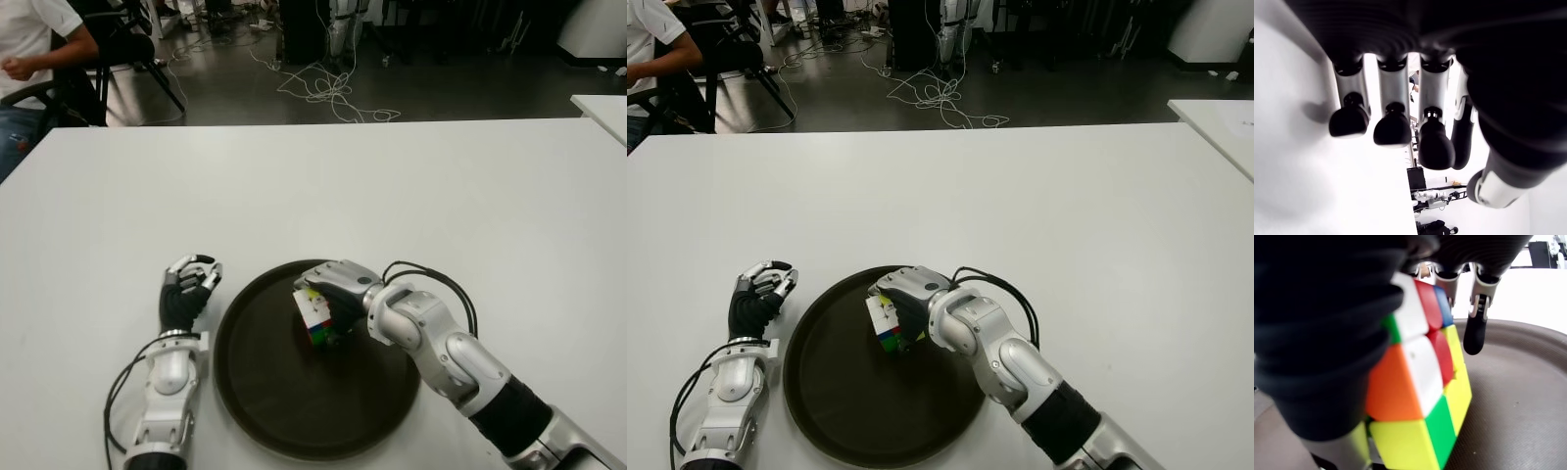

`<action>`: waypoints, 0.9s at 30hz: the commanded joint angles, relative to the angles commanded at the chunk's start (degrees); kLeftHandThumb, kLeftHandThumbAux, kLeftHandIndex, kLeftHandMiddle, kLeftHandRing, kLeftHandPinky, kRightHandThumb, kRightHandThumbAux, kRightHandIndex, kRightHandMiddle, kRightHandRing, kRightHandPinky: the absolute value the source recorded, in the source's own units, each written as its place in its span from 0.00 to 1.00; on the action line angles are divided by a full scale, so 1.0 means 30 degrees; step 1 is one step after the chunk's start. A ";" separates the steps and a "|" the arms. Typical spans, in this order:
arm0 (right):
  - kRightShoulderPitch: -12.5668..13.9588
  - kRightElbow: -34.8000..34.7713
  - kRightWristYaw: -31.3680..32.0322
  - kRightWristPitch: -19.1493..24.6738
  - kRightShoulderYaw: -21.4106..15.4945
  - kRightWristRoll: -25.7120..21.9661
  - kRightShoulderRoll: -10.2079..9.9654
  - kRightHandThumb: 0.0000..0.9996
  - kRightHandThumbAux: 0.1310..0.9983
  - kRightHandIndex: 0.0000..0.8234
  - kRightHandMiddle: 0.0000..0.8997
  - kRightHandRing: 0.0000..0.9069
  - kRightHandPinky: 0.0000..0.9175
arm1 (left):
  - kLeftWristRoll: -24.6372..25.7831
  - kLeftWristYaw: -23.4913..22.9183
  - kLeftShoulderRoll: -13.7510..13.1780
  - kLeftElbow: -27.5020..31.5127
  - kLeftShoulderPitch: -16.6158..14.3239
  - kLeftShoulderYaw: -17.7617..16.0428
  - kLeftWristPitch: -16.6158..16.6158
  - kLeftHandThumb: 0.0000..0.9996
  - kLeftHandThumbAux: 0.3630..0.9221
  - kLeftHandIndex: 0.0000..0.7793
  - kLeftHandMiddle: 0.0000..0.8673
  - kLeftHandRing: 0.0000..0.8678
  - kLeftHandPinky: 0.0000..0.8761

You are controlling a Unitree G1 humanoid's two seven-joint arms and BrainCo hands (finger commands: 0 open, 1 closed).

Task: Pick up the Rubik's Cube and put it in the plate

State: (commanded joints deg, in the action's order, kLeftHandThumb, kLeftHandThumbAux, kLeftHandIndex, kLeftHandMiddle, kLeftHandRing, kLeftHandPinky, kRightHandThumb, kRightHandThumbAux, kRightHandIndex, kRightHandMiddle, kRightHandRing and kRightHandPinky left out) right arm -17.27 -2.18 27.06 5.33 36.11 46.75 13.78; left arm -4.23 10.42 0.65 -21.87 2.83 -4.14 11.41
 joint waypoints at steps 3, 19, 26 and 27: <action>0.0030 -0.0137 0.0364 -0.0021 -0.0283 -0.0636 -0.0033 0.00 0.83 0.32 0.30 0.31 0.24 | -0.0014 0.0016 -0.0006 0.0016 -0.0003 0.0005 -0.0046 0.71 0.61 0.57 0.93 0.95 0.92; -0.1345 0.0203 0.7298 0.1743 -0.1069 -0.7347 0.0207 0.00 0.67 0.00 0.00 0.00 0.00 | 0.0220 0.0029 0.0051 -0.0292 -0.0166 -0.0166 0.0092 0.70 0.62 0.57 0.93 0.95 0.92; -0.1327 0.0719 0.6788 0.1385 -0.1182 -0.7773 0.0390 0.00 0.60 0.00 0.00 0.00 0.00 | 0.0173 0.0028 0.0038 -0.0384 -0.0152 -0.0160 0.0411 0.70 0.61 0.57 0.94 0.96 0.93; -0.1328 0.0904 0.6666 0.1224 -0.1200 -0.7812 0.0423 0.00 0.58 0.00 0.00 0.00 0.00 | 0.0189 0.0012 0.0036 -0.0398 -0.0152 -0.0161 0.0444 0.70 0.62 0.57 0.94 0.96 0.93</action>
State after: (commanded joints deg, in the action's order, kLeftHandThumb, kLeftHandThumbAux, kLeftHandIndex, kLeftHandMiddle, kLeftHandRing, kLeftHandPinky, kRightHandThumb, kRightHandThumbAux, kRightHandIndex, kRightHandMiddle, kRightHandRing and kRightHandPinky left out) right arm -21.25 0.53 47.06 9.00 32.51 23.32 15.05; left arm -3.66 10.45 0.76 -23.07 2.38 -4.62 12.74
